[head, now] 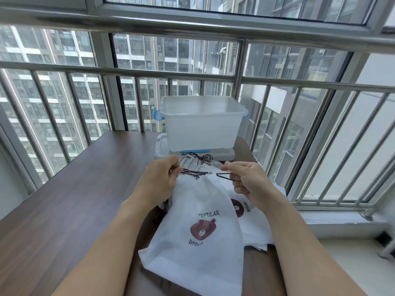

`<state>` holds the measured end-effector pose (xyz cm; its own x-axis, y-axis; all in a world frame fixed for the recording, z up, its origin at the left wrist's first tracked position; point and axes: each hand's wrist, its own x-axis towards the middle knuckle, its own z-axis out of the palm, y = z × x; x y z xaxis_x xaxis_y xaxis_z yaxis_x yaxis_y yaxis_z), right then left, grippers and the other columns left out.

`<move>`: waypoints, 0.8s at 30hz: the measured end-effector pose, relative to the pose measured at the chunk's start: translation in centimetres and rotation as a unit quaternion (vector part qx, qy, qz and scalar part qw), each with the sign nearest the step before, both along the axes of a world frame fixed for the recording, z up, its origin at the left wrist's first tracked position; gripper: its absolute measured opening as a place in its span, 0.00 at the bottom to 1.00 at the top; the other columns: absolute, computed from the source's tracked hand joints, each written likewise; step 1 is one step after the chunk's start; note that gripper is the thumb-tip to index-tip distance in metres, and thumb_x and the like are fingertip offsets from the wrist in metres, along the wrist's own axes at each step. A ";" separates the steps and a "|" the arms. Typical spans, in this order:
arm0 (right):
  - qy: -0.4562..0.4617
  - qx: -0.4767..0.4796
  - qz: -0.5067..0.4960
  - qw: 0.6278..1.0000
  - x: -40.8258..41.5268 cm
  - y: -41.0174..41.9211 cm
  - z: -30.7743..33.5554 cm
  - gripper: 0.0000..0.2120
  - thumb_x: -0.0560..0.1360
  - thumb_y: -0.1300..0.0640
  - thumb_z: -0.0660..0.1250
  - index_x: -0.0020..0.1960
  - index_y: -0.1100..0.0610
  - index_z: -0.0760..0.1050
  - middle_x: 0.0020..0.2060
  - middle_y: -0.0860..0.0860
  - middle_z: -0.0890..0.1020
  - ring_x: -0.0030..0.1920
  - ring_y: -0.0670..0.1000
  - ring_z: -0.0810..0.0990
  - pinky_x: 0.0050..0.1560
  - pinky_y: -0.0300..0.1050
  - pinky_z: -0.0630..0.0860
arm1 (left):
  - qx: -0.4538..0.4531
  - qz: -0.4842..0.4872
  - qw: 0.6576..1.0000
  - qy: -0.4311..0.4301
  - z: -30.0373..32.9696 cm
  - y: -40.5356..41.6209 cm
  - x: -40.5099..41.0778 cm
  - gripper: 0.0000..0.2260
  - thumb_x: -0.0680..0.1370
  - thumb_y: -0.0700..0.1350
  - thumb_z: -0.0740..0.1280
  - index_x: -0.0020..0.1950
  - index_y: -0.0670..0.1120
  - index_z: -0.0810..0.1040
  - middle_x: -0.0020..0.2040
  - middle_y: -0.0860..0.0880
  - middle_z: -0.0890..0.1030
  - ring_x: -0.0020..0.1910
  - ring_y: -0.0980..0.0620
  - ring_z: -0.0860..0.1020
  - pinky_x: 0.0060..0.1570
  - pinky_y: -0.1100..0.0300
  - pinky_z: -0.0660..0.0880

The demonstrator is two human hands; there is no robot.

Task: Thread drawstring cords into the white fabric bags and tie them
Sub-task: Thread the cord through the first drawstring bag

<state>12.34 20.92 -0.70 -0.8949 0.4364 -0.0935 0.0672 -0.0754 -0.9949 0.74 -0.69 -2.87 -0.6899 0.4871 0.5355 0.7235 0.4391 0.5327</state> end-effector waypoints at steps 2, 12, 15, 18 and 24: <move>0.001 0.018 -0.001 1.000 0.2 -0.1 0.2 0.13 0.76 0.53 0.74 0.47 0.64 0.83 0.26 0.47 0.61 0.27 0.47 0.56 0.25 0.38 0.55 | 0.011 0.005 1.000 0.000 0.0 -0.1 -0.1 0.11 0.79 0.41 0.68 0.38 0.49 0.71 0.31 0.51 0.75 0.30 0.49 0.71 0.36 0.51 0.74; -0.017 0.147 0.047 0.988 0.0 -1.6 -0.8 0.05 0.71 0.53 0.79 0.42 0.54 0.85 0.36 0.51 0.81 0.32 0.48 0.75 0.34 0.41 0.73 | 0.115 -0.021 0.987 -0.111 0.4 1.2 1.4 0.12 0.83 0.48 0.63 0.39 0.51 0.74 0.34 0.54 0.79 0.34 0.55 0.74 0.37 0.55 0.70; 0.021 0.105 0.007 0.994 -0.5 -1.7 -0.9 0.04 0.76 0.58 0.74 0.43 0.56 0.85 0.35 0.50 0.82 0.34 0.48 0.77 0.35 0.41 0.75 | 0.114 -0.051 0.974 -0.190 0.8 1.1 1.8 0.14 0.77 0.66 0.62 0.44 0.56 0.76 0.37 0.64 0.78 0.37 0.63 0.75 0.39 0.61 0.68; 0.068 -0.026 -0.030 0.997 -0.7 -1.8 -0.6 0.06 0.79 0.60 0.70 0.47 0.61 0.84 0.41 0.57 0.85 0.39 0.54 0.81 0.42 0.46 0.79 | 0.071 -0.048 0.972 -0.219 0.9 0.8 1.8 0.23 0.66 0.70 0.69 0.51 0.56 0.81 0.47 0.59 0.83 0.46 0.60 0.80 0.46 0.61 0.75; 0.080 -0.064 -0.027 0.994 -1.3 -1.8 -1.2 0.09 0.79 0.50 0.70 0.53 0.54 0.83 0.50 0.56 0.85 0.49 0.58 0.81 0.53 0.55 0.76 | 0.091 0.001 0.976 -0.200 1.0 1.3 1.9 0.16 0.77 0.47 0.71 0.29 0.45 0.77 0.25 0.55 0.73 0.25 0.56 0.69 0.30 0.60 0.67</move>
